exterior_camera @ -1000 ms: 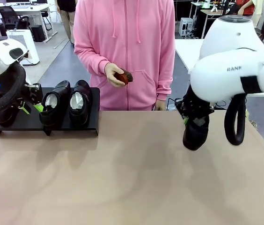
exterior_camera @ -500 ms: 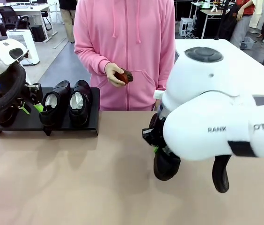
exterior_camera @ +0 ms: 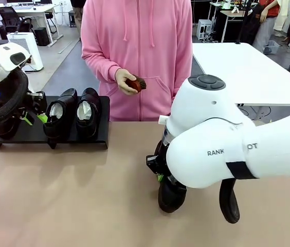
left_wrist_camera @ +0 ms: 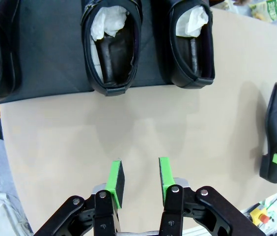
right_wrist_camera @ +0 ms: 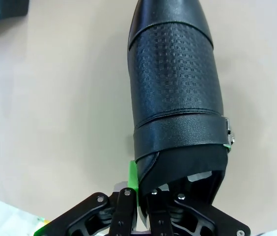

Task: Organize the shoes by placing them on the stand.
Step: Pick up one Shoe and place it in the middle of the table.

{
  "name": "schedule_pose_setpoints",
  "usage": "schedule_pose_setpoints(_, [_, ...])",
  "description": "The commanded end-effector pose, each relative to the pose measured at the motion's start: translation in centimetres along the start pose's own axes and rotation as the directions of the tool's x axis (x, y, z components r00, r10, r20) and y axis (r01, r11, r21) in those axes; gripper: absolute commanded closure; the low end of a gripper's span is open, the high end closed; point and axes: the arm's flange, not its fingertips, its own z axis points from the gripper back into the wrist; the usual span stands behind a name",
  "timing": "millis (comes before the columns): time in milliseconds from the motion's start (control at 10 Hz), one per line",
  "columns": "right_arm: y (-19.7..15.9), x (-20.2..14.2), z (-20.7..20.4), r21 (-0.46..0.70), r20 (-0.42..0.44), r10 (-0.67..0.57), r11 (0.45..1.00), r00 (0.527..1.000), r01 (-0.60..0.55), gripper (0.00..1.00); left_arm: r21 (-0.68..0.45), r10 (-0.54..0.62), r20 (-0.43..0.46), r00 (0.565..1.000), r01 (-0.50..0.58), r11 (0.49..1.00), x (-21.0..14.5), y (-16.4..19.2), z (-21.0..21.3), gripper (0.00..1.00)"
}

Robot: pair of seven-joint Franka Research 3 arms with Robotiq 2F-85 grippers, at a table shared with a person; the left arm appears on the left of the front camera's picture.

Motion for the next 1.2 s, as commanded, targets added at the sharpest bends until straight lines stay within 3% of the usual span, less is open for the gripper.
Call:
schedule_pose_setpoints(0, [0.8,0.7,-0.1,0.059,-0.025,-0.024,0.998,0.999,0.025,0.98,-0.008,0.003,0.002,1.0,-0.003,1.0,0.0,0.2,0.1,0.59])
schedule_pose_setpoints(100, [0.8,0.8,-0.1,0.059,-0.035,-0.026,0.998,0.999,0.028,0.88,-0.008,0.003,0.002,1.0,-0.003,1.0,0.0,0.2,0.1,0.59])
schedule_pose_setpoints(600, [-0.8,0.7,3.3,0.142,-0.039,-0.029,0.989,0.999,0.034,0.03,-0.008,0.003,0.002,1.0,-0.003,1.0,0.0,0.2,0.1,0.59])
schedule_pose_setpoints(800, [-1.7,0.6,5.0,0.201,-0.098,0.024,0.98,0.995,-0.004,0.0,-0.008,0.003,0.002,1.0,-0.003,1.0,0.0,0.2,0.1,0.59])
schedule_pose_setpoints(900, [-2.5,1.1,5.4,0.202,-0.083,0.006,0.979,0.997,0.011,0.0,-0.008,0.003,0.002,1.0,-0.003,1.0,0.0,0.2,0.1,0.59])
schedule_pose_setpoints(1000, [-0.1,1.1,4.1,0.158,-0.05,-0.013,0.987,0.999,0.021,0.0,-0.008,0.003,0.002,1.0,-0.003,1.0,0.0,0.2,0.1,0.59])
schedule_pose_setpoints(1100, [-0.1,1.1,4.1,0.158,-0.05,-0.013,0.987,0.999,0.021,0.0,-0.008,0.003,0.002,1.0,-0.003,1.0,0.0,0.2,0.1,0.59])
